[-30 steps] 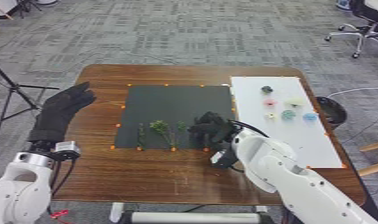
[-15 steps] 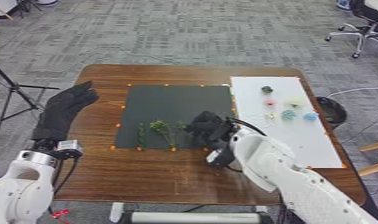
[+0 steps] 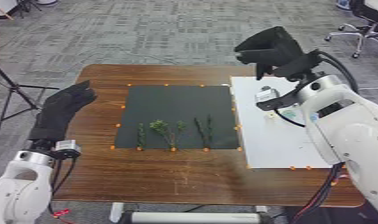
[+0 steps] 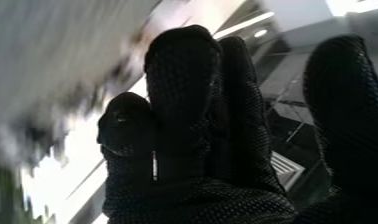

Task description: Arrange flowers

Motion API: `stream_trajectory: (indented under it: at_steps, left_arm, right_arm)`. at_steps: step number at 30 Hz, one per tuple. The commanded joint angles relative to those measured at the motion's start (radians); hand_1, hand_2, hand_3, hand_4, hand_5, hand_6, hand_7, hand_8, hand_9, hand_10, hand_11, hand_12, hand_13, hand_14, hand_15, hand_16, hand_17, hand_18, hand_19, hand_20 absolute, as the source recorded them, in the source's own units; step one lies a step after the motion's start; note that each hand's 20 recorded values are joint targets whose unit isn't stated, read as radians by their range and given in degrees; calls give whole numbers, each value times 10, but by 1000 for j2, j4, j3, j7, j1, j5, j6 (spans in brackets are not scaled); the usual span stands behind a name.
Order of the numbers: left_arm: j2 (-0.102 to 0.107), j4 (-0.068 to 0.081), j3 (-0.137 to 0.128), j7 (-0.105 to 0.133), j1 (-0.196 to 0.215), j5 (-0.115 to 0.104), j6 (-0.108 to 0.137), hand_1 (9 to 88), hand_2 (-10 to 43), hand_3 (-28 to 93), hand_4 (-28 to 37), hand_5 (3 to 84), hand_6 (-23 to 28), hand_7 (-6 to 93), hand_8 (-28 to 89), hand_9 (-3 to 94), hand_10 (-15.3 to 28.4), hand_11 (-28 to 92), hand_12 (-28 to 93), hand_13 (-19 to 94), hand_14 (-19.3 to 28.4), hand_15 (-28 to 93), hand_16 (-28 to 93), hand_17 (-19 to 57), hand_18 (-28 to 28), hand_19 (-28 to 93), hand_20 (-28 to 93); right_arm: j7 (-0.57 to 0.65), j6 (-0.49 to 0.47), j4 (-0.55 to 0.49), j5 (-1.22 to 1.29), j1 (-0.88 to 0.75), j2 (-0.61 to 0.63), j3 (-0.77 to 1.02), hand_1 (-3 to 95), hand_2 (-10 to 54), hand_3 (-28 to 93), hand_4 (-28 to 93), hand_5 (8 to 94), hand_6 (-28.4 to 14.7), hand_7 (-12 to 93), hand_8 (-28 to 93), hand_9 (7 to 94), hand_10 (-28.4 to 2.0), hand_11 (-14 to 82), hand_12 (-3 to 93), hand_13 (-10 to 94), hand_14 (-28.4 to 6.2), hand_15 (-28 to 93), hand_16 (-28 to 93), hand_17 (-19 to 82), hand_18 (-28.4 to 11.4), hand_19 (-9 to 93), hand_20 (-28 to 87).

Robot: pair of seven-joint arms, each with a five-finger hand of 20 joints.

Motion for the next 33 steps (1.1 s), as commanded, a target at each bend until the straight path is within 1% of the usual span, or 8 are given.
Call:
stream_trajectory:
  at_steps: [1,4,6,9,11,16,24,33]
  left_arm:
    - [-8,-9,-9,20,15,-1,28,174,-20,724,-283,420,20,91,-64,429,131,151,125,357,177,171,40,20,146,129,198]
    - [-6,-7,-7,20,9,3,26,175,-21,724,-283,420,19,93,-64,431,131,153,124,362,180,187,38,19,153,178,229]
    - [-8,-6,-3,20,5,3,25,176,-21,724,-283,421,20,93,-65,431,130,154,124,362,181,190,37,18,154,181,231]
    - [-11,-10,-8,18,12,2,25,176,-21,723,-283,422,20,93,-65,431,130,153,123,360,180,191,35,19,153,174,225]
    - [-14,-9,-8,19,14,0,27,177,-20,722,-283,422,20,93,-65,431,131,153,123,360,181,191,34,19,153,172,224]
    - [-16,-13,-14,18,21,-1,26,177,-21,723,-283,422,20,92,-65,431,131,153,123,361,182,194,33,13,157,208,248]
    - [-24,-17,-14,26,32,1,30,178,-21,723,-283,421,20,94,-64,431,131,155,123,361,182,193,32,14,158,211,249]
    - [-31,-12,-3,22,30,-1,20,177,-21,723,-283,422,20,92,-64,431,131,154,122,361,182,194,33,14,157,205,245]
  right_arm:
    - [69,-104,236,-437,27,54,-84,400,-95,623,-102,632,-28,188,-41,724,-145,232,252,842,-62,505,333,528,-156,902,449]
    - [65,-162,279,-494,44,65,-129,406,-95,618,-103,632,-26,193,-42,730,-143,253,262,843,-61,512,335,533,-157,906,451]
    - [75,-171,292,-499,39,73,-145,405,-95,617,-103,634,-25,195,-43,736,-143,263,267,845,-61,515,335,535,-157,907,451]
    - [75,-205,303,-503,19,66,-134,400,-95,619,-104,637,-26,196,-44,736,-142,266,269,849,-59,516,335,539,-156,909,451]
    - [74,-214,310,-506,7,66,-130,397,-95,617,-105,637,-26,196,-44,737,-143,268,270,850,-59,516,336,539,-156,909,452]
    - [68,-226,328,-526,-12,64,-135,397,-95,614,-106,639,-28,195,-43,739,-142,268,268,851,-59,516,337,539,-155,909,452]
    - [55,-257,390,-578,-26,42,-156,392,-95,621,-106,642,-30,197,-42,739,-140,265,265,851,-59,514,338,540,-155,908,452]
    - [65,-252,411,-589,-77,22,-148,404,-95,623,-113,648,-31,199,-43,746,-135,267,262,861,-53,512,335,549,-150,907,450]
